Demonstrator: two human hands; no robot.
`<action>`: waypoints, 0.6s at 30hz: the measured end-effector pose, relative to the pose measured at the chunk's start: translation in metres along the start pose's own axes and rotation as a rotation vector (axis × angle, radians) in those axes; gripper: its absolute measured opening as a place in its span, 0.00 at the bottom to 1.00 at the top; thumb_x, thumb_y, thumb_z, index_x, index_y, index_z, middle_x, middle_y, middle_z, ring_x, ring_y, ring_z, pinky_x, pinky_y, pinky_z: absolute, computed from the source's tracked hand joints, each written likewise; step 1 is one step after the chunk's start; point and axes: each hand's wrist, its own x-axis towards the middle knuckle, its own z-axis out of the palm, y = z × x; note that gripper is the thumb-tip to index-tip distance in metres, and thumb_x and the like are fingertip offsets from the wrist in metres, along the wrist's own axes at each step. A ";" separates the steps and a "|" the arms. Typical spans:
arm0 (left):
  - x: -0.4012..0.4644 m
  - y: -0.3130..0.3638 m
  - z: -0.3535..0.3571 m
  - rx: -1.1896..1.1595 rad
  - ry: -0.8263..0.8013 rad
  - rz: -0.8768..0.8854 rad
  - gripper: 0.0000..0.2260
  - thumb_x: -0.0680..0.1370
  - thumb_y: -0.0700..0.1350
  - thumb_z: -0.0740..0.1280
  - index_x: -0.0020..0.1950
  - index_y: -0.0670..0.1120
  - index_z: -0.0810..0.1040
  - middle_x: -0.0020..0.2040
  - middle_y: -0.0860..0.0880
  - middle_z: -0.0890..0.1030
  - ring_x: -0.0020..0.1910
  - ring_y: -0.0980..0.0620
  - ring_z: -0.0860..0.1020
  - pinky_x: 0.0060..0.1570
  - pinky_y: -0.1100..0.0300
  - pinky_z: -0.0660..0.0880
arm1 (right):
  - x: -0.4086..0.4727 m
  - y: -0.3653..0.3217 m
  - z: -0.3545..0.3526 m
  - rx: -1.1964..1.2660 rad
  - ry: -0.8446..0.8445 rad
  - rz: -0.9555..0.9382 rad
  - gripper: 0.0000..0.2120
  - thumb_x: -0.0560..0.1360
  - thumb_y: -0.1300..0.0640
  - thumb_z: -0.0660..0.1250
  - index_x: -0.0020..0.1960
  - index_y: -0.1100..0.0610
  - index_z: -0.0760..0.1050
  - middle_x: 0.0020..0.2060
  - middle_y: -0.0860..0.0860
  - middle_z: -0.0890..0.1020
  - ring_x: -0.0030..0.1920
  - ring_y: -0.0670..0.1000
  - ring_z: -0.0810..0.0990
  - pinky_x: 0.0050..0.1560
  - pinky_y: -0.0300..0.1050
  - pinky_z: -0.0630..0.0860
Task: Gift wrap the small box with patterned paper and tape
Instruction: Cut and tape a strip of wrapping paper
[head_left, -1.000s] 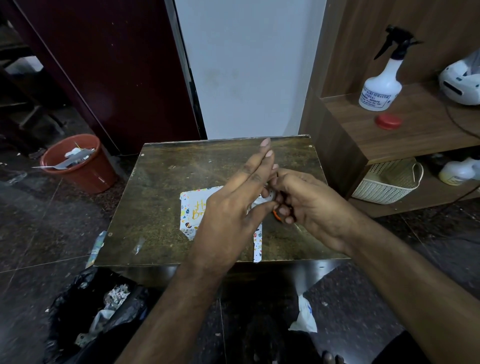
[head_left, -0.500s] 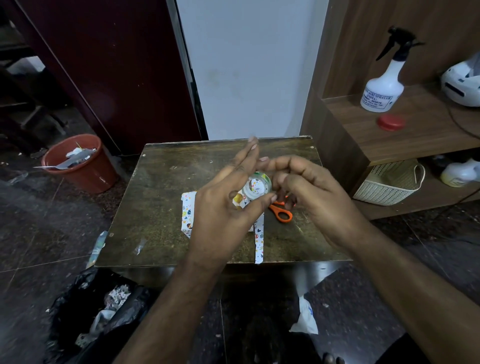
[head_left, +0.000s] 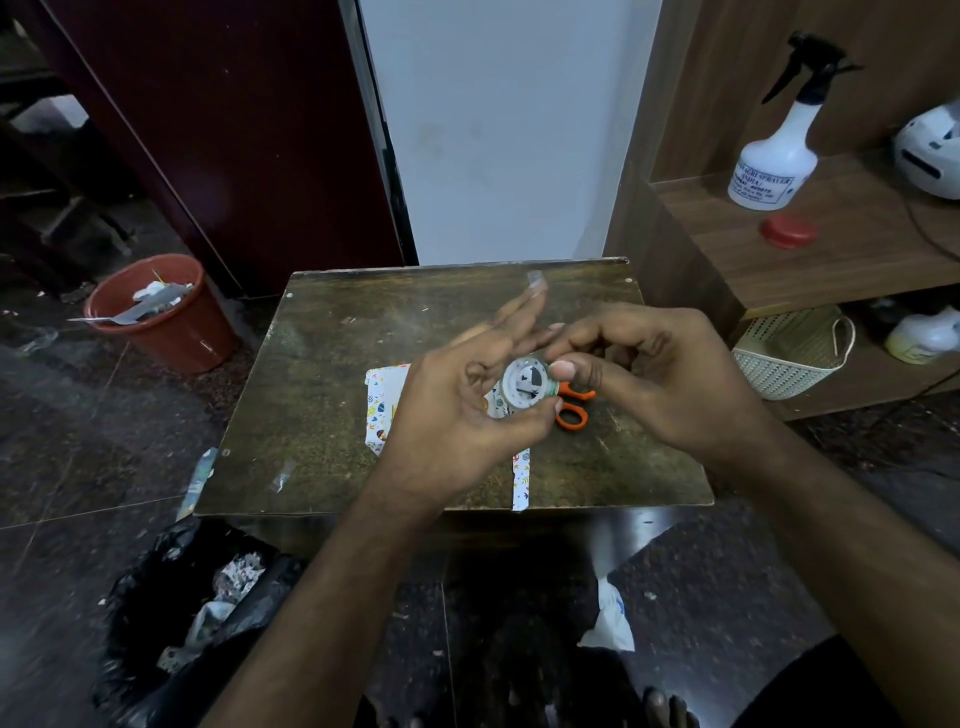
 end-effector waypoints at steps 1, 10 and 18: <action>-0.001 -0.001 -0.001 0.002 -0.015 -0.012 0.37 0.71 0.27 0.76 0.78 0.41 0.69 0.74 0.43 0.76 0.73 0.49 0.75 0.73 0.48 0.72 | 0.000 0.001 -0.001 -0.031 -0.011 -0.001 0.07 0.77 0.57 0.74 0.52 0.58 0.85 0.45 0.50 0.87 0.37 0.44 0.81 0.37 0.43 0.76; -0.003 0.005 -0.002 -0.161 -0.019 -0.070 0.37 0.70 0.24 0.75 0.77 0.41 0.69 0.65 0.64 0.81 0.72 0.50 0.76 0.72 0.45 0.72 | 0.001 -0.002 0.001 -0.272 -0.092 -0.072 0.06 0.81 0.53 0.68 0.50 0.55 0.81 0.41 0.44 0.81 0.44 0.48 0.78 0.45 0.39 0.70; -0.005 0.011 -0.003 -0.259 -0.032 -0.102 0.36 0.71 0.22 0.72 0.77 0.36 0.68 0.62 0.64 0.82 0.70 0.52 0.78 0.68 0.49 0.75 | 0.001 -0.001 0.006 -0.440 -0.133 -0.119 0.06 0.84 0.52 0.60 0.50 0.52 0.73 0.40 0.41 0.74 0.45 0.42 0.73 0.47 0.34 0.67</action>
